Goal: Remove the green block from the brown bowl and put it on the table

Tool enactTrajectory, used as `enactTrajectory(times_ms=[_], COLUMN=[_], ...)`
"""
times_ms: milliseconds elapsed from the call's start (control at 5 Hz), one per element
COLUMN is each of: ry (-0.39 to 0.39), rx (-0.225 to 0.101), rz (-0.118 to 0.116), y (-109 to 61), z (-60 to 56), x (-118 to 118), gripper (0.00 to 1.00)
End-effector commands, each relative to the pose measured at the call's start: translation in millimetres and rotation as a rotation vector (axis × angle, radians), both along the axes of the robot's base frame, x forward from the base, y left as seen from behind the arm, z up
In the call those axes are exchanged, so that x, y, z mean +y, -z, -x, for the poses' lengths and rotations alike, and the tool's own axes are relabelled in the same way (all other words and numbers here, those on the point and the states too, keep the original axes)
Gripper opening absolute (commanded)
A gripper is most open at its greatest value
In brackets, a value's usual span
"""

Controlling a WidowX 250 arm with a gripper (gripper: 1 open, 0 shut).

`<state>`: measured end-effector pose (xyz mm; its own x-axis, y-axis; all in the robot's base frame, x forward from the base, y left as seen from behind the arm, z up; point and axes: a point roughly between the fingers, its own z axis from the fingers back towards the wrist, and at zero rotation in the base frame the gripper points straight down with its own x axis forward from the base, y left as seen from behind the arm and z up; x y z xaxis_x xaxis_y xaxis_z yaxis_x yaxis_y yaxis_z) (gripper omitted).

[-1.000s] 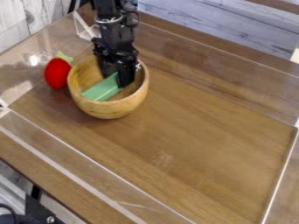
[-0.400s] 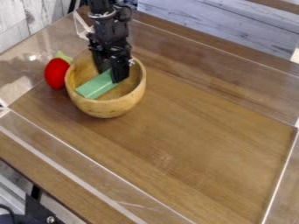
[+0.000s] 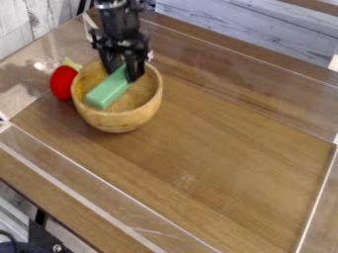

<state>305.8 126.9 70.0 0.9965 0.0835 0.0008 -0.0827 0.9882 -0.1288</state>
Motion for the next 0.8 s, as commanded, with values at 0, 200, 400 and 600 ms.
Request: enactTrajectory(times_ms=[0, 200, 400, 600], ry=[0.089, 0.181, 0.202, 0.223], rx=[-0.067, -0.068, -0.079, -0.099], rz=[-0.031, -0.028, -0.021, -0.009], y=[-16.6, -11.0, -30.5, -55.4], z=[-5.5, -4.5, -7.6, -10.0], x=[16, 28, 16, 0], gripper=[0.00, 0.00, 0.00, 0.00])
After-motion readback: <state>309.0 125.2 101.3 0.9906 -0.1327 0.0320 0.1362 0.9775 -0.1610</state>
